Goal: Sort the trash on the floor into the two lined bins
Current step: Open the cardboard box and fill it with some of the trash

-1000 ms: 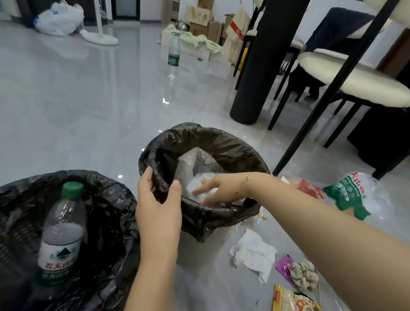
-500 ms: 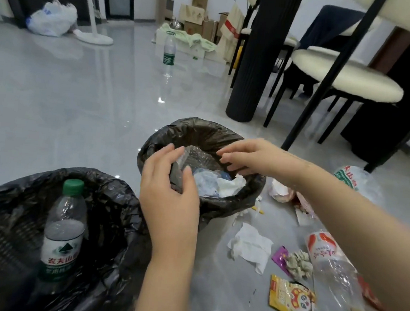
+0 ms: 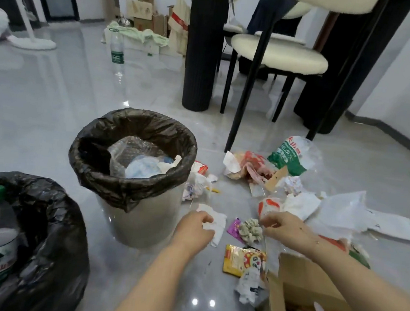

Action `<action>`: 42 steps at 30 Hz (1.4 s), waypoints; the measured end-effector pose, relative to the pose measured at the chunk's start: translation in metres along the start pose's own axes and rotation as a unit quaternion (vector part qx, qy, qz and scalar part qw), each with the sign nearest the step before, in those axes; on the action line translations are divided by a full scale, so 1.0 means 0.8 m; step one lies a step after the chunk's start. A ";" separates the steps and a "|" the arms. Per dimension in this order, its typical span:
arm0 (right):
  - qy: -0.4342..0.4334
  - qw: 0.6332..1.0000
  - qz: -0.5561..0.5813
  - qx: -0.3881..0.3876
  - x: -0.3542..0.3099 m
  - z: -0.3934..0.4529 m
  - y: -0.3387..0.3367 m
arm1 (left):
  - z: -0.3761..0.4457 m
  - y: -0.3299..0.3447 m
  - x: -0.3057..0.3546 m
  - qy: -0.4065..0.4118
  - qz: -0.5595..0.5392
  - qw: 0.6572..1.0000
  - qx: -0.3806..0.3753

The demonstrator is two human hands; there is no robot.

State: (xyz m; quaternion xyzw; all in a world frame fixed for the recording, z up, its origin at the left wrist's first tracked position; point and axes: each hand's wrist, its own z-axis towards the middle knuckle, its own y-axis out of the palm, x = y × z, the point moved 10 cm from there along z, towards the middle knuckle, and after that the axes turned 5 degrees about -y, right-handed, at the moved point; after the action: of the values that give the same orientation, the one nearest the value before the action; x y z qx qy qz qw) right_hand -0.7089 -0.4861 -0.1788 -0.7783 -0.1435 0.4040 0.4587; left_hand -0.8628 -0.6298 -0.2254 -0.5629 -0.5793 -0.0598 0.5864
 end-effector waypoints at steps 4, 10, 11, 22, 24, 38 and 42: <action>-0.004 0.994 -0.103 -0.031 0.026 0.035 0.024 | 0.044 0.033 -0.031 -0.020 0.097 0.995 0.027; -0.047 0.977 -0.194 -0.076 0.035 0.109 0.063 | 0.098 0.041 -0.023 0.038 0.216 0.974 0.065; -0.045 0.975 -0.204 -0.080 0.037 0.119 0.068 | 0.104 0.049 -0.029 0.035 0.242 0.969 0.045; -0.012 0.974 -0.205 -0.096 0.060 0.151 0.102 | 0.113 0.055 -0.059 0.043 0.135 0.989 0.051; -0.005 0.977 -0.191 -0.093 0.062 0.151 0.104 | 0.110 0.052 -0.064 0.032 0.130 0.990 0.052; 0.023 0.986 0.156 0.060 0.027 0.076 -0.010 | 0.024 -0.025 0.061 0.112 -0.015 0.985 0.132; 0.006 0.942 0.320 0.099 -0.008 0.022 -0.057 | -0.041 -0.087 0.122 0.183 -0.084 0.956 0.214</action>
State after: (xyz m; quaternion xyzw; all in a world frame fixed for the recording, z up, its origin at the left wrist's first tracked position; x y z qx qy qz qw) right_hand -0.7197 -0.4548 -0.1422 -0.7364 0.1562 0.5370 0.3808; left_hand -0.8619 -0.6219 -0.1017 -0.3527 -0.5063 -0.0856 0.7822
